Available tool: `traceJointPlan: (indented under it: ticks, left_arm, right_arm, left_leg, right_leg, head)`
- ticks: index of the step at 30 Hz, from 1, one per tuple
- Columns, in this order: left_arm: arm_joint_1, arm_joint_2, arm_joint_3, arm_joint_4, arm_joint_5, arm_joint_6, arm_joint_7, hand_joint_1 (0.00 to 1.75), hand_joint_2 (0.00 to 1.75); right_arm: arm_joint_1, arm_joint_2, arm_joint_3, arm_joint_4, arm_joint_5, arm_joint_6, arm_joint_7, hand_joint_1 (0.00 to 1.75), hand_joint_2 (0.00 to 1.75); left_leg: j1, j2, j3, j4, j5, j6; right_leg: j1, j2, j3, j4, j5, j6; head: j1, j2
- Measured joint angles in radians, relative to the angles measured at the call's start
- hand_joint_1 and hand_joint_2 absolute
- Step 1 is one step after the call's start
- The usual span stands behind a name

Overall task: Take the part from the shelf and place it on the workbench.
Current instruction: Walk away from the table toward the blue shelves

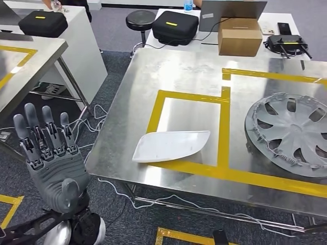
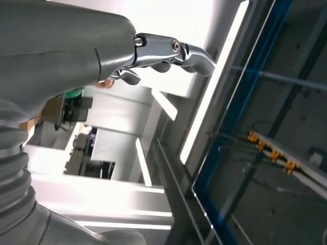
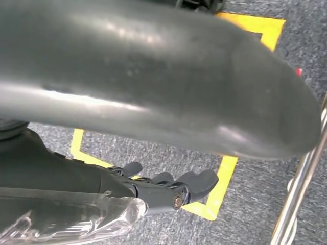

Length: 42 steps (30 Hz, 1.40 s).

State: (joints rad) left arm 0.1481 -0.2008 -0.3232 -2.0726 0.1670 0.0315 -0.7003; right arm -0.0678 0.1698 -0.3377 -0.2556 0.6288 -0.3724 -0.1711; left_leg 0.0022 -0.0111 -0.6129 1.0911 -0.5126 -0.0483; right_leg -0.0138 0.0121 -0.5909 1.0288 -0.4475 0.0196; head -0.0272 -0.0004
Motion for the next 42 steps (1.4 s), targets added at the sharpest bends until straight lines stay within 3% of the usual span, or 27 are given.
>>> traceJointPlan:
  ticks: [2,3,4,6,8,10,12,14,17,18,19,20,22,24,27,29,32,34,35,36,38,40,42]
  left_arm:
    - [0.004,-0.007,0.011,0.003,-0.008,-0.014,0.0,0.0,1.75]
    - [0.006,-0.01,0.018,0.003,-0.014,-0.013,0.0,0.0,1.75]
    - [0.008,-0.013,0.024,0.003,-0.02,-0.01,0.0,0.0,1.75]
    - [0.012,-0.019,0.036,0.002,-0.027,-0.003,0.0,0.0,1.75]
    - [0.015,-0.024,0.045,0.001,-0.033,0.002,0.0,0.0,0.87]
    - [0.017,-0.027,0.052,0.0,-0.035,0.004,0.0,0.0,0.0]
    - [0.019,-0.029,0.056,0.0,-0.036,0.01,0.0,0.0,0.0]
    - [0.02,-0.029,0.056,0.0,-0.039,0.021,0.0,0.0,0.0]
    - [0.02,-0.029,0.056,0.0,-0.027,0.027,0.0,0.0,0.0]
    - [0.021,-0.029,0.057,0.001,-0.017,0.025,0.0,0.0,0.0]
    - [0.022,-0.029,0.058,0.002,-0.008,0.02,0.0,0.0,0.0]
    - [0.024,-0.029,0.059,0.003,0.0,0.016,0.0,0.0,0.0]
    - [0.026,-0.029,0.06,0.004,0.01,0.01,0.0,0.0,0.0]
    - [0.026,-0.029,0.058,0.005,0.011,0.01,0.0,0.0,0.0]
    - [0.026,-0.029,0.058,0.006,0.012,0.01,0.0,0.0,0.0]
    - [0.026,-0.028,0.058,0.006,0.015,0.01,0.0,0.0,0.0]
    - [0.029,-0.027,0.06,0.01,0.036,0.006,0.0,0.0,0.0]
    - [0.035,-0.029,0.067,0.013,0.049,-0.008,0.0,0.0,0.0]
    - [0.04,-0.03,0.072,0.014,0.05,-0.016,0.0,0.0,0.0]
    - [0.044,-0.031,0.077,0.015,0.05,-0.022,0.0,0.0,0.0]
    - [0.052,-0.032,0.083,0.015,0.055,-0.025,0.0,0.0,0.0]
    - [0.058,-0.032,0.085,0.024,0.077,-0.018,0.0,0.0,0.0]
    - [0.063,-0.027,0.082,0.042,0.109,-0.005,0.0,0.0,0.0]
  right_arm:
    - [0.0,0.0,-0.009,0.0,0.0,-0.001,-0.002,0.0,0.0]
    - [0.001,0.0,-0.013,0.0,0.001,-0.001,-0.002,0.0,0.0]
    - [0.001,-0.001,-0.016,0.0,0.002,-0.001,-0.002,0.0,0.0]
    - [0.0,-0.001,-0.022,0.0,0.004,-0.001,-0.002,0.0,0.0]
    - [0.0,-0.001,-0.027,0.0,0.005,-0.001,-0.002,0.0,0.0]
    - [0.0,-0.001,-0.031,0.0,0.005,-0.001,-0.003,0.0,0.0]
    - [-0.001,0.0,-0.033,0.0,0.004,0.002,-0.005,0.0,0.0]
    - [-0.002,0.0,-0.034,0.0,0.004,0.006,-0.01,0.0,0.0]
    - [-0.002,0.0,-0.036,0.0,0.005,0.006,-0.013,0.0,0.0]
    - [-0.001,0.001,-0.038,0.0,0.004,0.006,-0.014,0.0,0.0]
    - [-0.001,0.001,-0.039,0.0,0.004,0.006,-0.014,0.0,0.0]
    - [-0.001,0.001,-0.041,0.0,0.004,0.005,-0.014,0.0,0.0]
    - [-0.002,0.001,-0.045,0.0,0.004,0.005,-0.014,0.0,0.0]
    - [-0.004,0.003,-0.05,0.0,0.004,0.004,-0.014,0.0,0.0]
    - [-0.002,0.005,-0.056,0.0,0.004,0.003,-0.014,0.0,0.0]
    - [-0.003,0.005,-0.058,0.0,0.004,0.002,-0.015,0.0,0.0]
    - [-0.002,0.006,-0.059,0.0,0.004,-0.003,-0.018,0.0,0.0]
    - [0.0,0.006,-0.061,0.0,0.004,-0.009,-0.018,0.0,0.0]
    - [0.001,0.006,-0.063,0.0,0.004,-0.01,-0.018,0.0,0.0]
    - [0.002,0.006,-0.065,0.0,0.003,-0.01,-0.019,0.0,0.0]
    - [0.002,0.006,-0.07,0.0,0.003,-0.01,-0.023,0.0,0.0]
    - [0.002,0.006,-0.079,0.0,0.001,-0.011,-0.029,0.0,0.0]
    - [0.003,0.006,-0.087,0.0,-0.001,-0.012,-0.035,0.0,0.0]
  left_leg:
    - [0.001,0.0,-0.065,0.135,-0.059,-0.004]
    - [0.0,0.0,-0.086,0.176,-0.068,-0.004]
    - [0.0,0.0,-0.089,0.182,-0.057,-0.002]
    - [0.0,0.001,-0.042,0.089,0.004,0.004]
    - [-0.001,0.002,0.024,-0.039,0.052,0.012]
    - [-0.003,0.001,0.049,-0.093,0.059,0.019]
    - [-0.002,0.0,0.049,-0.1,0.063,0.028]
    - [0.002,0.001,0.052,-0.105,0.067,0.039]
    - [0.003,0.003,0.052,-0.106,0.068,0.045]
    - [0.003,0.003,0.052,-0.106,0.067,0.045]
    - [0.003,0.003,0.052,-0.106,0.067,0.046]
    - [0.003,0.003,0.053,-0.105,0.066,0.045]
    - [0.003,0.001,0.056,-0.104,0.064,0.041]
    - [-0.001,0.0,0.055,-0.099,0.061,0.032]
    - [-0.002,-0.001,0.053,-0.1,0.062,0.018]
    - [0.0,0.0,0.041,-0.074,0.04,0.007]
    - [0.001,0.001,-0.042,0.097,-0.048,-0.004]
    - [0.001,0.002,-0.085,0.178,-0.065,-0.004]
    - [0.001,0.002,-0.081,0.167,-0.046,-0.002]
    - [0.001,0.002,-0.059,0.12,-0.013,0.0]
    - [0.001,0.003,0.007,-0.013,0.047,0.007]
    - [-0.001,0.004,0.042,-0.087,0.065,0.014]
    - [-0.002,0.002,0.043,-0.097,0.066,0.025]
  right_leg:
    - [0.001,-0.002,-0.001,0.0,0.0,-0.004]
    - [0.002,-0.002,-0.002,0.0,0.0,-0.004]
    - [0.002,-0.002,-0.002,0.0,0.0,-0.004]
    - [0.002,0.0,0.0,0.0,0.0,-0.004]
    - [0.006,0.001,0.0,0.002,0.0,0.003]
    - [0.009,0.001,-0.002,0.002,0.001,0.014]
    - [0.007,0.0,-0.002,-0.002,0.003,0.027]
    - [0.005,-0.001,-0.018,0.033,-0.023,0.038]
    - [0.004,-0.003,-0.099,0.213,-0.114,0.048]
    - [0.004,-0.003,-0.121,0.26,-0.129,0.05]
    - [0.004,-0.003,-0.127,0.273,-0.125,0.05]
    - [0.003,-0.004,-0.112,0.244,-0.102,0.05]
    - [0.003,-0.004,-0.044,0.111,-0.04,0.05]
    - [0.003,-0.002,0.004,0.014,-0.009,0.041]
    - [0.006,0.001,0.008,0.001,-0.006,0.019]
    - [0.004,0.0,0.008,-0.001,-0.003,0.007]
    - [0.002,-0.002,0.006,-0.003,-0.003,-0.003]
    - [0.002,-0.003,0.005,-0.003,-0.003,-0.004]
    - [0.002,-0.003,0.005,-0.003,-0.003,-0.004]
    - [0.002,-0.002,0.006,-0.003,-0.003,-0.004]
    - [0.004,0.0,0.007,-0.001,-0.004,0.001]
    - [0.008,0.0,0.005,-0.001,-0.003,0.012]
    - [0.007,0.0,0.005,-0.006,-0.001,0.025]
  head:
    - [-0.004,0.0]
    - [-0.004,0.0]
    - [-0.004,0.0]
    - [-0.005,0.0]
    - [-0.006,0.0]
    - [-0.006,0.0]
    - [-0.006,0.0]
    - [-0.002,0.0]
    - [0.007,0.0]
    - [0.008,0.0]
    - [0.009,0.0]
    - [0.009,0.0]
    - [0.01,0.0]
    - [0.01,0.0]
    - [0.008,0.0]
    - [0.005,0.0]
    - [-0.002,0.0]
    - [-0.002,0.0]
    - [-0.002,0.0]
    - [-0.003,0.0]
    - [-0.005,0.0]
    - [-0.005,0.0]
    - [-0.004,0.0]
